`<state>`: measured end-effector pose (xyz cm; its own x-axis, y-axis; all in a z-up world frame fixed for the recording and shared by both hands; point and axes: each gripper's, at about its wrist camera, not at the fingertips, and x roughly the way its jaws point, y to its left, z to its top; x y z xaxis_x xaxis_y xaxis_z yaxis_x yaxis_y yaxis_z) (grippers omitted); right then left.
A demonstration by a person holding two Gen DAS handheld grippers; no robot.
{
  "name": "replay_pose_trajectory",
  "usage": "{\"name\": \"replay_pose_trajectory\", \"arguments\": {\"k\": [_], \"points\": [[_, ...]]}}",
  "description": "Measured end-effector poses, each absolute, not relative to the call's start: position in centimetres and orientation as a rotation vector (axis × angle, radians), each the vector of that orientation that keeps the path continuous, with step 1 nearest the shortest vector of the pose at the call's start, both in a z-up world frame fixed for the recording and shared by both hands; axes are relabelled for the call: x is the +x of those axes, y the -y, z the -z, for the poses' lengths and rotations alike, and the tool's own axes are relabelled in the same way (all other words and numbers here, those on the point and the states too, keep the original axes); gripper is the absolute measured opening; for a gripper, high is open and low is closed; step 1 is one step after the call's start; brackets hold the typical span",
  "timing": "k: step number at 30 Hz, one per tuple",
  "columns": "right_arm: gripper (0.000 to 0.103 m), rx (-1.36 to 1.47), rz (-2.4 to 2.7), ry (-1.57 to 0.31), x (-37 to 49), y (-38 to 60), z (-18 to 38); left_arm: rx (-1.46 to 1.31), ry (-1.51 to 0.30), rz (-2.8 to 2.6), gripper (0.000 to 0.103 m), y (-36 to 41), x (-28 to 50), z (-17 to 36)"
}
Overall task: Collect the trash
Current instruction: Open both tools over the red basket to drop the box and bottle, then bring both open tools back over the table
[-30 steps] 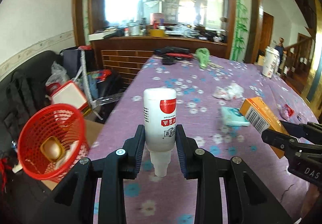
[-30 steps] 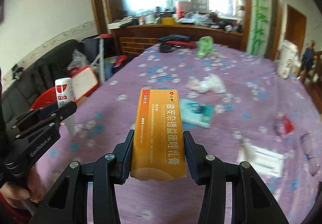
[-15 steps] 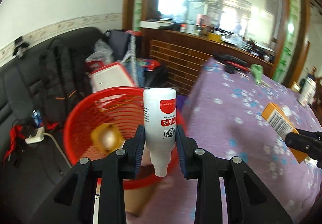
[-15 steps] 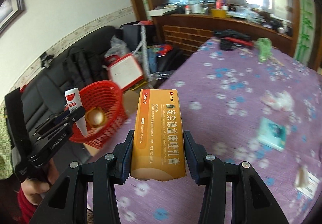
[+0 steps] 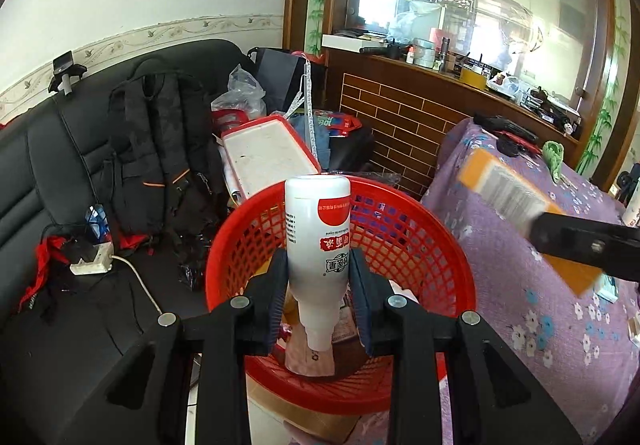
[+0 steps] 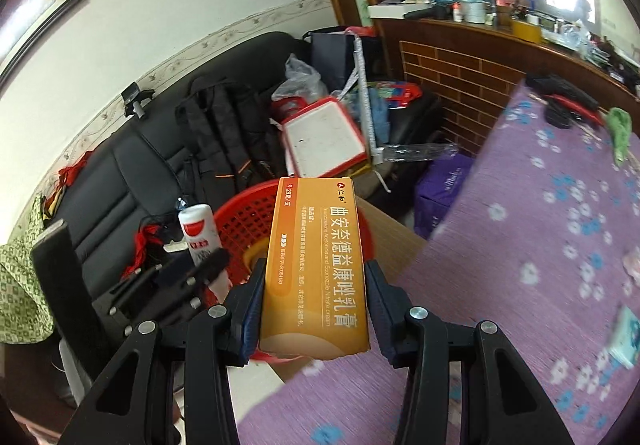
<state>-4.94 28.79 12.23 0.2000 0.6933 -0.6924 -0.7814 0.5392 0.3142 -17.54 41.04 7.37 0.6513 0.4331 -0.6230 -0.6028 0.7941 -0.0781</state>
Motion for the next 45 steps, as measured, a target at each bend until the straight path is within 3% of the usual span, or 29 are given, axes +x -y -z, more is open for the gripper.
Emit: {"name": "replay_pose_trajectory", "arguments": {"k": [5,8,9,16,27,45], "points": [[0.053,-0.113,-1.021,-0.894,-4.0,-31.2,-12.0,-0.295,-0.616,-0.606,0.03,-41.6,-17.4,-7.5],[0.055,-0.107,-1.011,-0.899,-3.3,-31.5,-12.0,-0.32,-0.598,-0.609,0.057,-42.0,-17.7,-7.7],[0.055,-0.097,-1.014,-0.902,-3.1,-31.2,-12.1,-0.32,-0.591,-0.614,0.059,-42.0,-17.8,-7.8],[0.056,-0.063,-0.958,-0.878,-2.9,-26.5,-12.4,-0.319,-0.58,-0.569,0.06,-40.4,-17.7,-8.2],[0.056,0.002,-0.82,-0.925,-2.1,-15.5,-10.4,-0.209,-0.616,-0.412,0.061,-31.7,-14.1,-8.3],[0.056,0.202,-0.396,-0.87,1.3,11.1,-9.6,0.041,-0.705,-0.123,0.066,-13.3,-8.1,-8.7]]}}
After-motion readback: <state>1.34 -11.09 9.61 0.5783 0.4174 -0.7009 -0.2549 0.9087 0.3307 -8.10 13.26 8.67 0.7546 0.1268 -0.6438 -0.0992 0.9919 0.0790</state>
